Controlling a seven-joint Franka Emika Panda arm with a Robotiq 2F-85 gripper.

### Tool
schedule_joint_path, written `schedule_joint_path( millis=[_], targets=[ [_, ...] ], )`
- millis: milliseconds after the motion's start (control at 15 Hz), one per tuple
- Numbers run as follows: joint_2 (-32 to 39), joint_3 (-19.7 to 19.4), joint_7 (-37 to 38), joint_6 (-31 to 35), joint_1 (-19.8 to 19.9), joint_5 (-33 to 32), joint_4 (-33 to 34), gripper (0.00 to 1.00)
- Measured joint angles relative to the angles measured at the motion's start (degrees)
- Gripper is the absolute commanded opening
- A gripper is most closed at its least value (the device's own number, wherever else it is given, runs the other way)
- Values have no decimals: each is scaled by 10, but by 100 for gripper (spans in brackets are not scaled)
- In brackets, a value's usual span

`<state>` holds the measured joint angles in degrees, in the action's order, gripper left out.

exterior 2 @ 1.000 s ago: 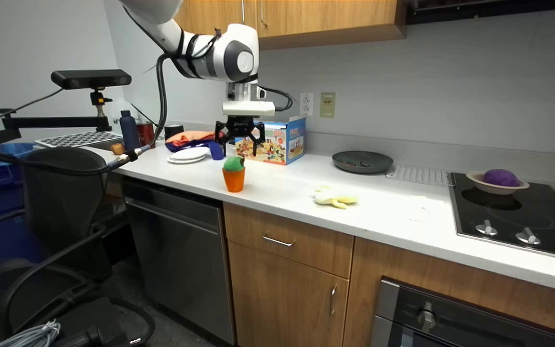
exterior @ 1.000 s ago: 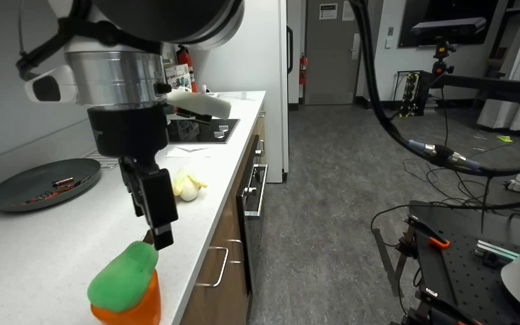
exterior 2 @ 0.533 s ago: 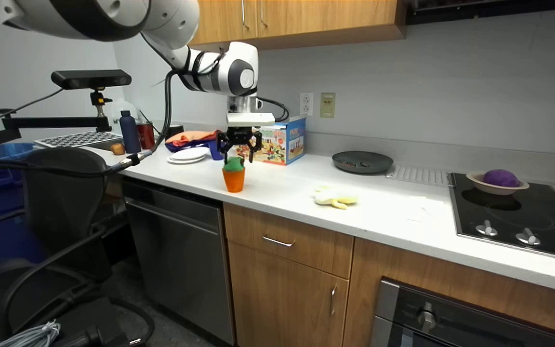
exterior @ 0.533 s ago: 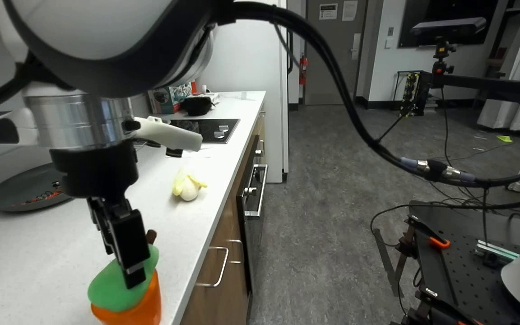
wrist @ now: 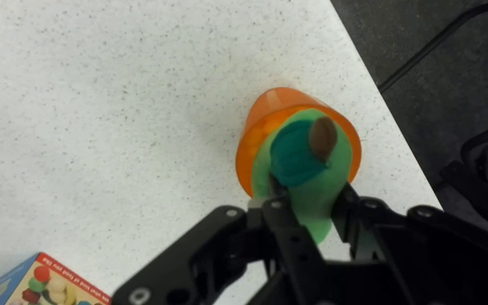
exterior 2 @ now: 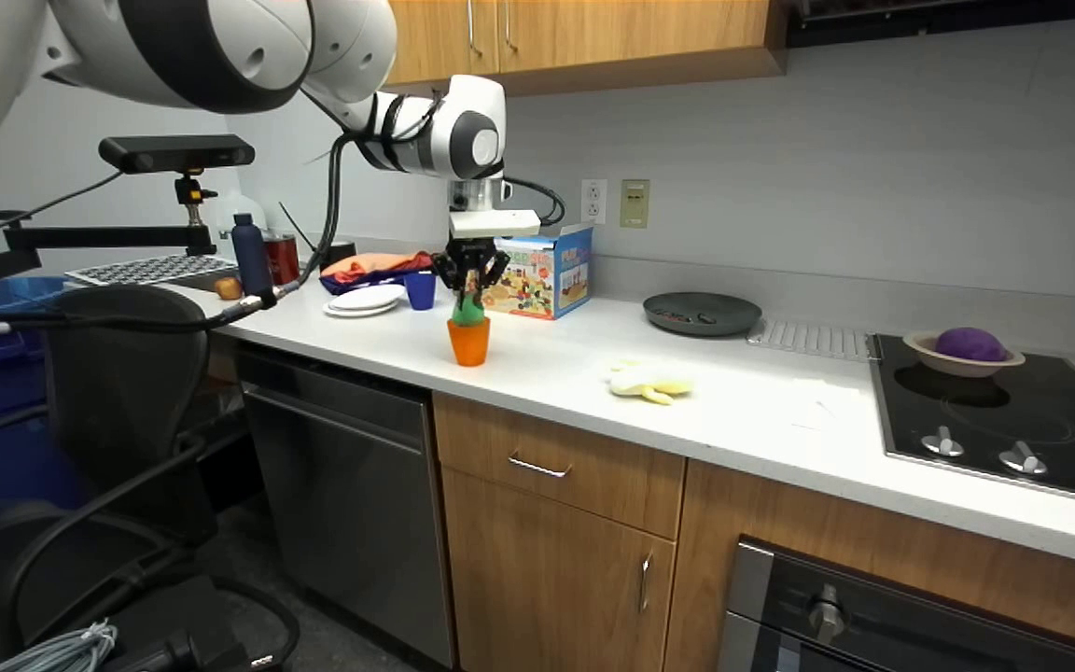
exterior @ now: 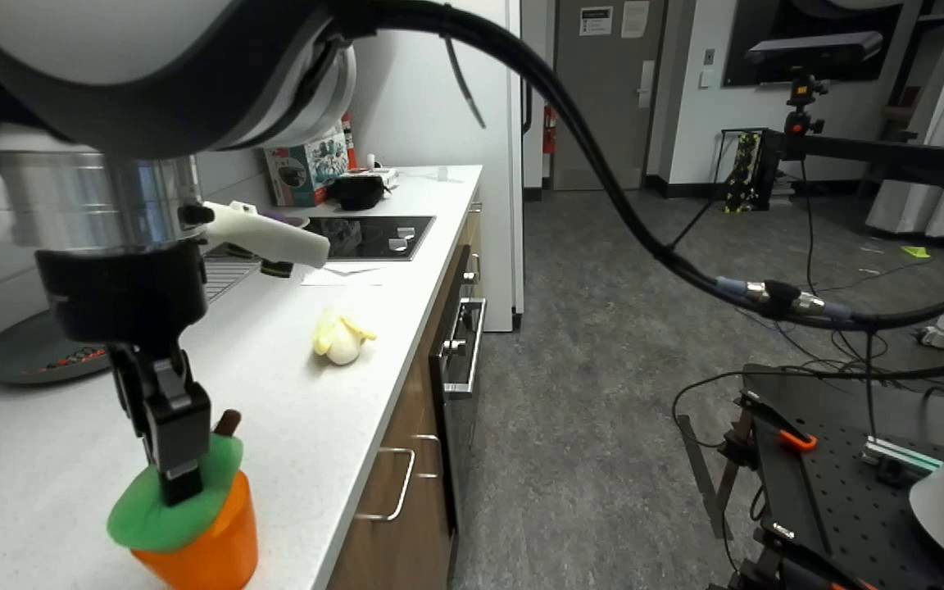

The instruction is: Remove the pear plushy from the cup and put it on the counter

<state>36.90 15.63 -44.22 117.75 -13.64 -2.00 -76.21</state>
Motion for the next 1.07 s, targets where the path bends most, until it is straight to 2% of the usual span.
schedule_joint_path(
  millis=[667, 1067],
  targets=[
    [0, -6, 2, 0, 0, 0, 46, 3],
    [1, -47, 63, -1, 3, -11, 66, 3]
  ],
)
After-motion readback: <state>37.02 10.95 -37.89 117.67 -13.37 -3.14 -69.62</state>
